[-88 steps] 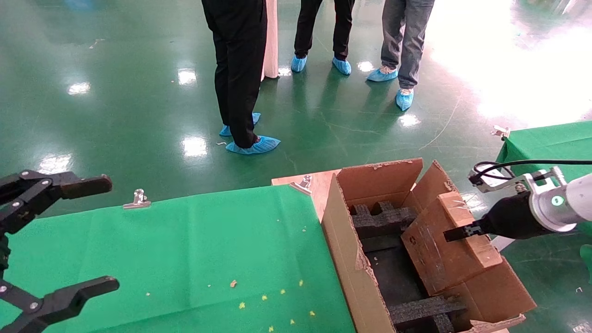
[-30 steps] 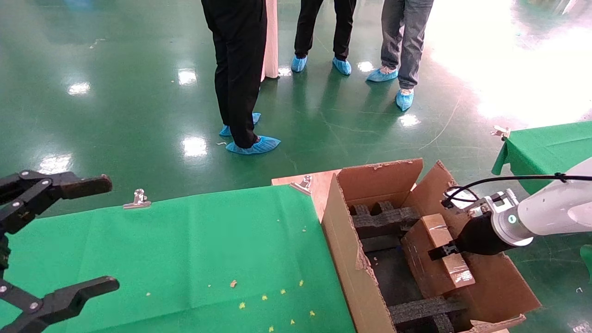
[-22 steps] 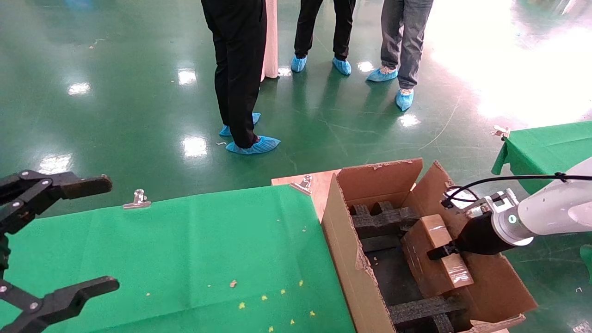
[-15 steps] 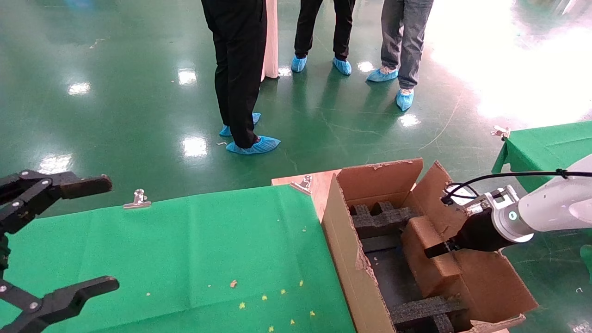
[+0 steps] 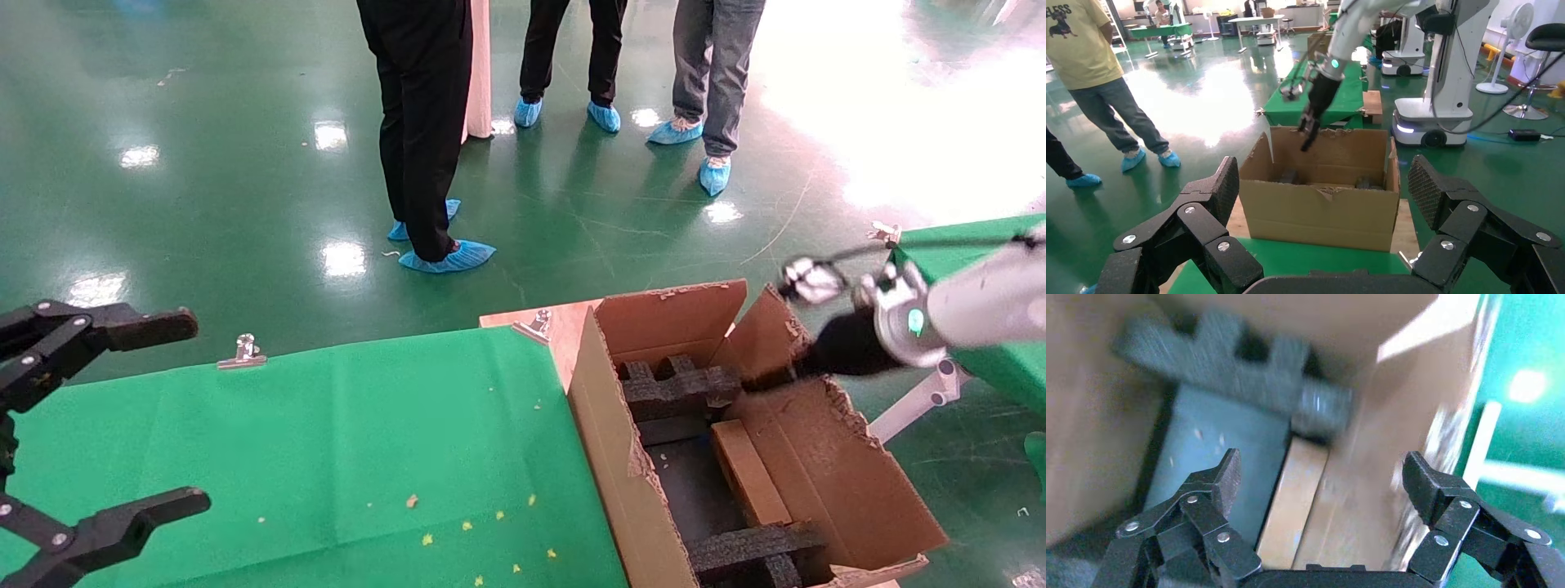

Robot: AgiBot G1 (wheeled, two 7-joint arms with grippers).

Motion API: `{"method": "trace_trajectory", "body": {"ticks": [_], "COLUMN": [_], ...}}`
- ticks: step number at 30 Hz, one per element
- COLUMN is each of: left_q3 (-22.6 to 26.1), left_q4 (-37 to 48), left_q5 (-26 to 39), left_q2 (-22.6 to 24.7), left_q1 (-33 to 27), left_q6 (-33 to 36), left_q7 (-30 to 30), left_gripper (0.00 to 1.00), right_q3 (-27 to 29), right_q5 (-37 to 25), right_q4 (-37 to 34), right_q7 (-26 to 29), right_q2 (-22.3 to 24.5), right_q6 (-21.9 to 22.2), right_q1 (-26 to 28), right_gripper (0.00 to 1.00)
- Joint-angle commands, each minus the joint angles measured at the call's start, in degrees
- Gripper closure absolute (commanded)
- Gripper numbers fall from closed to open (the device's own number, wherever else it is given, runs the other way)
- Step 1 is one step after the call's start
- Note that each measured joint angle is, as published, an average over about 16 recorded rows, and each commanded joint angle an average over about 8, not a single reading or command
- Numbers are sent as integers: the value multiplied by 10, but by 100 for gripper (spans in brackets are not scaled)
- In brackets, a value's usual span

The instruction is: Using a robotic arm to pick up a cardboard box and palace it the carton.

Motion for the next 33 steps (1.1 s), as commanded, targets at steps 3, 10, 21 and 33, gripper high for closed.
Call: {"method": "trace_trajectory", "body": {"ticks": [3, 10, 21, 33], "left_q3": [0, 0, 0, 0], "left_q4": [0, 0, 0, 0], "left_q5": [0, 0, 0, 0], "left_q2": [0, 0, 0, 0], "left_q1": [0, 0, 0, 0], "left_q6": [0, 0, 0, 0], "left_q7": [0, 0, 0, 0], "left_gripper": [0, 0, 0, 0], "right_q3": [9, 38, 79, 131], "right_q5": [-9, -26, -21, -21], "right_q4": [41, 199, 389, 391], "right_q7": [-33, -116, -206, -206], "right_q2": [8, 59, 136, 132], "right_q6": [11, 46, 61, 39], "right_q1": [50, 134, 186, 150], "right_gripper": [0, 0, 0, 0]}}
